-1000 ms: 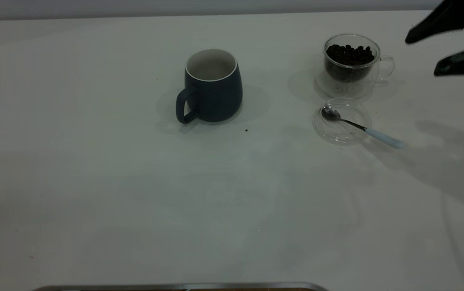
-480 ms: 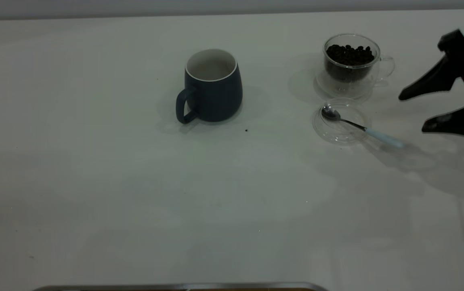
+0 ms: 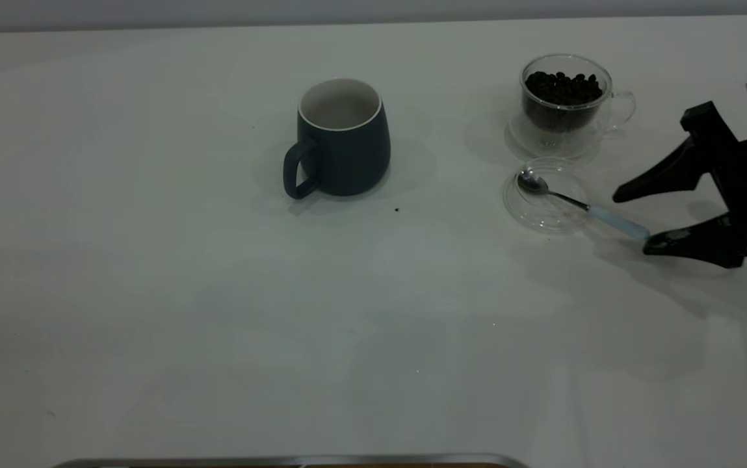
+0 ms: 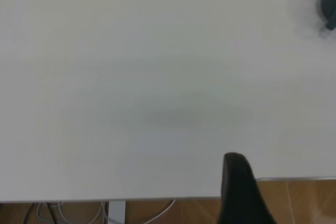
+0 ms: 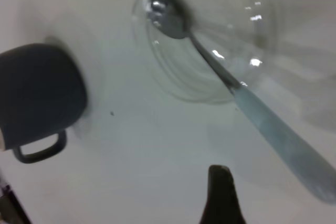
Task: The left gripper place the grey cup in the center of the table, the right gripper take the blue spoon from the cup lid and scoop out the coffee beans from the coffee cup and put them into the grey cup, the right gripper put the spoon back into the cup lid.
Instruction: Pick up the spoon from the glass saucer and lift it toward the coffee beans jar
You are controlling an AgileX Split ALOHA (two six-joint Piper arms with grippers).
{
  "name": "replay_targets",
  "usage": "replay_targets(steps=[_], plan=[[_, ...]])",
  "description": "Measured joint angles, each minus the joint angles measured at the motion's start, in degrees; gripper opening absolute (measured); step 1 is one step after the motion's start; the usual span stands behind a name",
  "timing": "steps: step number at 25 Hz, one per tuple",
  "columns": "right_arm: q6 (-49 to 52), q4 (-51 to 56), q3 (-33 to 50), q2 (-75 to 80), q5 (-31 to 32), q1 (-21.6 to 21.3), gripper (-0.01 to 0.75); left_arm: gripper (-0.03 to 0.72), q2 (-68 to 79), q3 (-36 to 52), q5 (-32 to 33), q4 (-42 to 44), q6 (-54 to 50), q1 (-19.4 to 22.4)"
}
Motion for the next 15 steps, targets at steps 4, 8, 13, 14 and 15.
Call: replay_targets(steps=[4, 8, 13, 14, 15], plan=[[-0.22, 0.0, -1.9, 2.04, 1.37, 0.0, 0.588, 0.497, 0.0, 0.0, 0.0, 0.0, 0.05, 0.0], [-0.22, 0.02, -1.94, 2.35, 1.89, 0.0, 0.588, 0.497, -0.02, 0.0, 0.0, 0.0, 0.12, 0.0], [-0.23, 0.02, -1.94, 2.35, 2.6, 0.0, 0.588, 0.497, -0.02, 0.0, 0.0, 0.0, 0.12, 0.0], [-0.23, 0.02, -1.94, 2.35, 2.6, 0.0, 0.588, 0.497, -0.02, 0.0, 0.0, 0.0, 0.12, 0.0], [-0.23, 0.02, -1.96, 2.35, 2.74, 0.0, 0.588, 0.497, -0.02, 0.0, 0.0, 0.0, 0.12, 0.0]])
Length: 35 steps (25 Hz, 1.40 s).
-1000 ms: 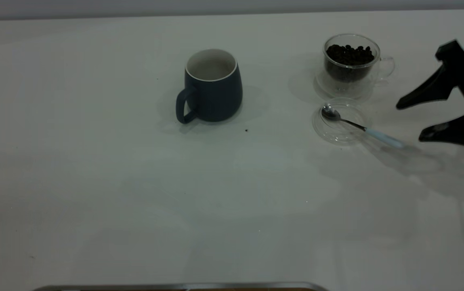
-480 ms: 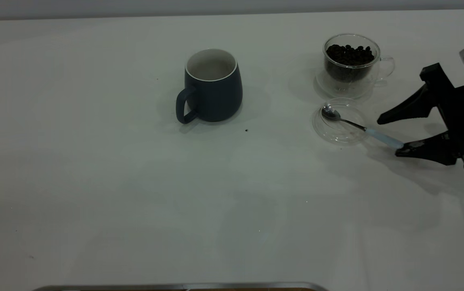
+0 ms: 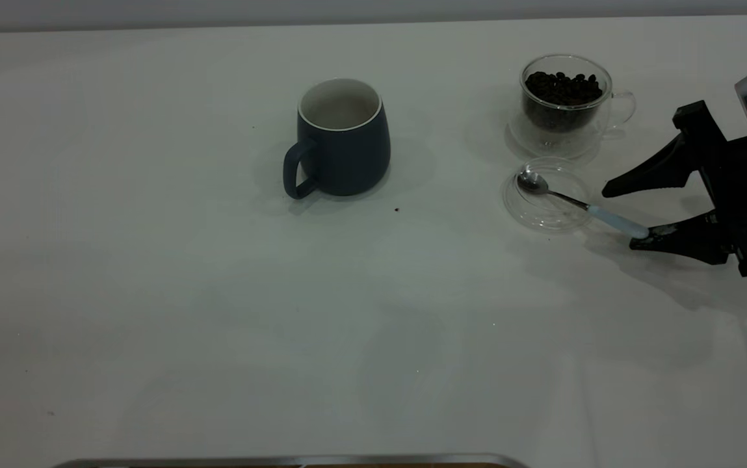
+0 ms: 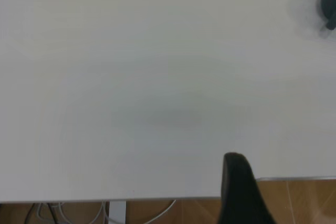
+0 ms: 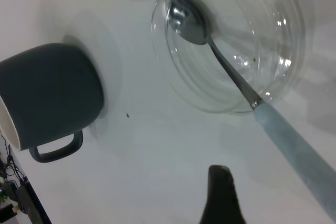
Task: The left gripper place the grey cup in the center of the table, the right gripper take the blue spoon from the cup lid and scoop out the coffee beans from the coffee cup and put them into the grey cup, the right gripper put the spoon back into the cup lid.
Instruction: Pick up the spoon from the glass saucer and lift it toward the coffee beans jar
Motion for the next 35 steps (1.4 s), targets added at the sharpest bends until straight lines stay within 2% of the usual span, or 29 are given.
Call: replay_targets(steps=[14, 27, 35], plan=[[0.13, 0.0, -0.12, 0.0, 0.63, 0.0, 0.588, 0.497, 0.0, 0.0, 0.0, 0.0, 0.0, 0.0], [0.07, 0.0, -6.83, 0.0, -1.69, 0.0, 0.588, 0.497, 0.0, 0.0, 0.0, 0.0, -0.13, 0.0], [-5.95, 0.0, -7.83, 0.0, -2.61, 0.0, 0.574, 0.497, 0.0, 0.0, 0.0, 0.0, -0.07, 0.0]])
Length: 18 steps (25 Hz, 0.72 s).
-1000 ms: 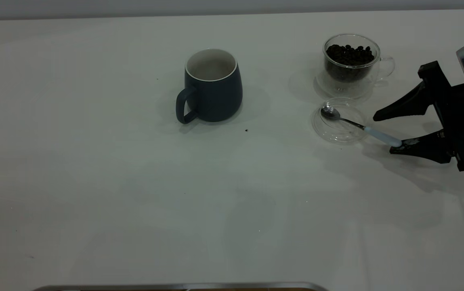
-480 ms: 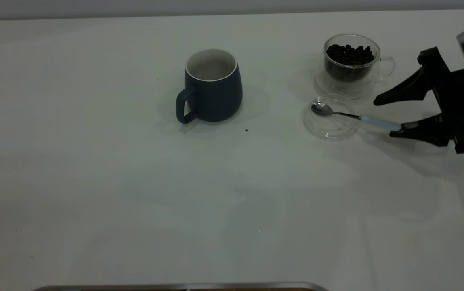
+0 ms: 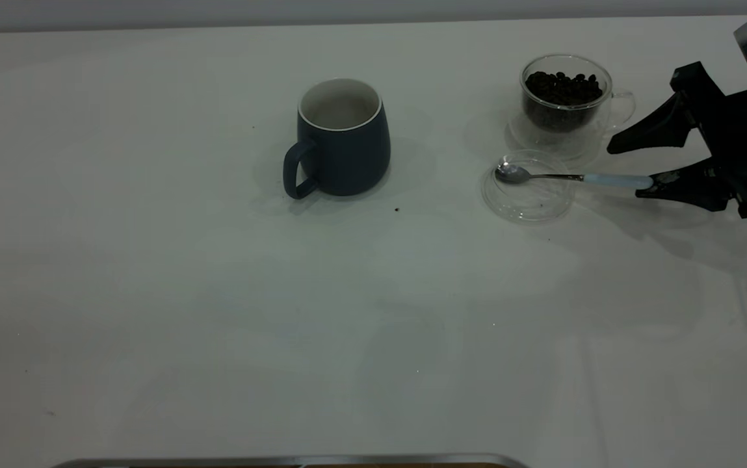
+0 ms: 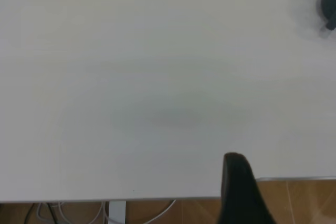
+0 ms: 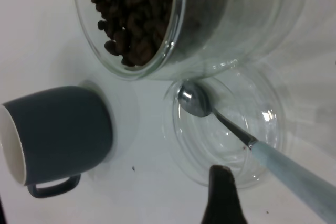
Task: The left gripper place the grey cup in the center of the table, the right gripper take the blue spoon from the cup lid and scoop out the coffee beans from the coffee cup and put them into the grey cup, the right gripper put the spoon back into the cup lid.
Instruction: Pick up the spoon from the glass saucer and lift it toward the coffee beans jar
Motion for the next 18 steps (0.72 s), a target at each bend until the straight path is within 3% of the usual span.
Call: replay_targets(steps=[9, 18], plan=[[-4.68, 0.0, -0.47, 3.9, 0.38, 0.0, 0.557, 0.497, 0.0, 0.0, 0.0, 0.0, 0.0, 0.0], [-6.34, 0.0, -2.35, 4.64, 5.27, 0.0, 0.557, 0.497, 0.0, 0.0, 0.0, 0.0, 0.06, 0.0]])
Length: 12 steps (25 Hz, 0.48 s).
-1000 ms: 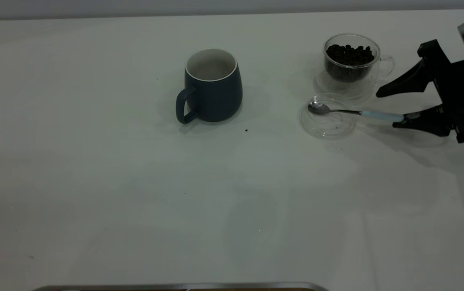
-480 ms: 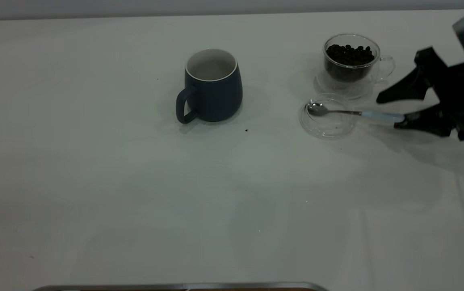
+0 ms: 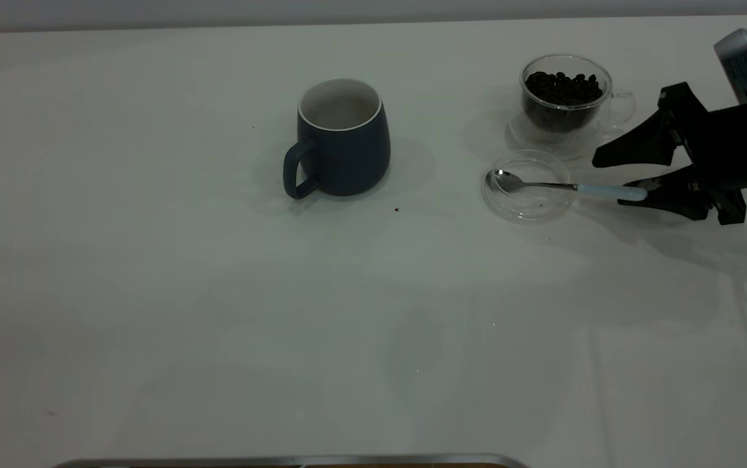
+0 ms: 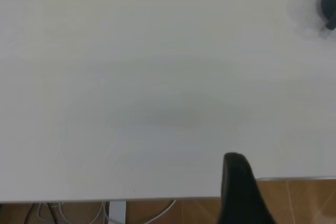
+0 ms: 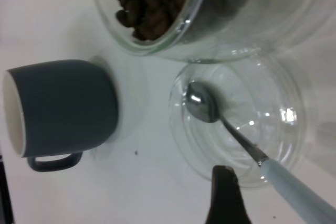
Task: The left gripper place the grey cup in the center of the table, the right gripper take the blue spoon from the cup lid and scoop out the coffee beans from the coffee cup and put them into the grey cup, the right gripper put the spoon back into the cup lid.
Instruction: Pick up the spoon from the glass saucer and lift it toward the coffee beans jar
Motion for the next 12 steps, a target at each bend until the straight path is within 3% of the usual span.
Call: replay_targets(steps=[12], plan=[[6.28, 0.0, 0.0, 4.48, 1.56, 0.0, 0.557, 0.497, -0.04, 0.0, 0.0, 0.0, 0.06, 0.0]])
